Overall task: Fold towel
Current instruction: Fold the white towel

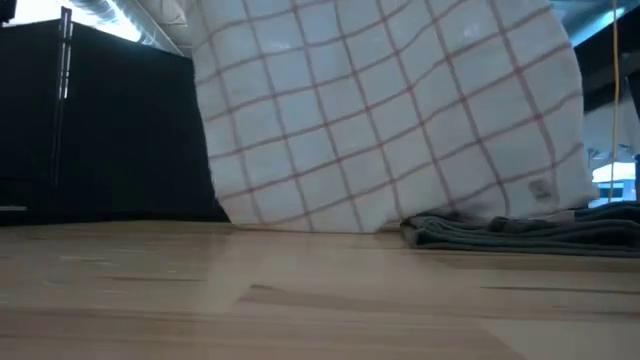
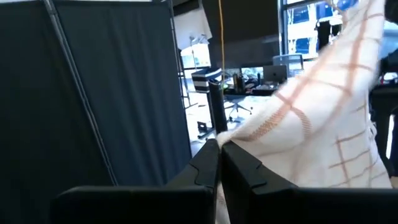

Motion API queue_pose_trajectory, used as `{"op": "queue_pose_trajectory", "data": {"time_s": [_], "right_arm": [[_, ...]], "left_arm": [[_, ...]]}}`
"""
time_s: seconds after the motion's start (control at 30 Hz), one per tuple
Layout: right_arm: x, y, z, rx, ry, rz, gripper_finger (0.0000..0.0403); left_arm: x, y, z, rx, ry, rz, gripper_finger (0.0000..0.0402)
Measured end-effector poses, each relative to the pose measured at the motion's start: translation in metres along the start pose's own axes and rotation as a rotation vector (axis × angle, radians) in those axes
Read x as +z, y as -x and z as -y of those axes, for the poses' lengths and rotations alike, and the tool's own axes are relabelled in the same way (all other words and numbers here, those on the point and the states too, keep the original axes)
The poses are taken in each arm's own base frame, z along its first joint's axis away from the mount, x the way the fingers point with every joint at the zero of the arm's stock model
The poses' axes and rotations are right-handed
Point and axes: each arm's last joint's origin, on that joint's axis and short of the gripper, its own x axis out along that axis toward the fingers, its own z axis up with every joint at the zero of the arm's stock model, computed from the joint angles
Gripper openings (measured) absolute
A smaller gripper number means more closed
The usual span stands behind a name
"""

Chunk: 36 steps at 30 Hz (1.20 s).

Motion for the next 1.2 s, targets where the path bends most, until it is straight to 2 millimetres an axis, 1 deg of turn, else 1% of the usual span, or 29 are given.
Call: {"op": "queue_pose_trajectory", "data": {"time_s": [0.07, 0.13, 0.23, 0.4, 0.5, 0.67, 0.77, 0.83, 0.9, 0.97, 1.07, 1.2], "right_arm": [[0.0, 0.0, 0.0, -0.001, -0.016, -0.002, 0.0005], [-0.001, 0.003, -0.005, 0.017, -0.034, -0.005, 0.0005], [-0.003, 0.01, -0.017, 0.074, -0.01, -0.01, 0.0005], [-0.006, 0.025, -0.047, 0.169, 0.068, -0.019, 0.0005], [-0.004, 0.036, -0.063, 0.211, 0.074, -0.013, 0.0005], [-0.001, 0.058, -0.086, 0.3, 0.057, 0.017, 0.0005], [0.006, 0.073, -0.097, 0.366, 0.007, 0.074, 0.0005], [0.014, 0.08, -0.099, 0.411, -0.051, 0.15, 0.0005], [0.024, 0.085, -0.095, 0.434, -0.113, 0.247, 0.0005], [0.032, 0.087, -0.088, 0.427, -0.168, 0.339, 0.0005], [0.038, 0.083, -0.076, 0.36, -0.214, 0.412, 0.0005], [0.043, 0.066, -0.06, 0.277, -0.21, 0.412, 0.0005]], "left_arm": [[0.0, 0.0, -0.004, 0.0, 0.029, 0.0, 0.0005], [-0.003, 0.0, -0.002, 0.001, 0.043, -0.001, 0.0005], [-0.009, 0.002, 0.008, -0.027, 0.023, 0.002, 0.0005], [-0.017, 0.015, 0.031, -0.14, -0.003, 0.018, 0.0005], [-0.021, 0.028, 0.048, -0.228, -0.001, 0.029, 0.0005], [-0.027, 0.058, 0.084, -0.363, -0.038, 0.055, 0.0005], [-0.025, 0.076, 0.103, -0.418, -0.052, 0.066, 0.0005], [-0.018, 0.089, 0.112, -0.463, -0.071, 0.081, 0.0005], [-0.007, 0.1, 0.119, -0.501, -0.096, 0.105, 0.0005], [0.006, 0.105, 0.12, -0.528, -0.112, 0.132, 0.0005], [0.026, 0.104, 0.112, -0.561, -0.082, 0.164, 0.0005], [0.044, 0.096, 0.098, -0.556, -0.053, 0.168, 0.0005]]}}
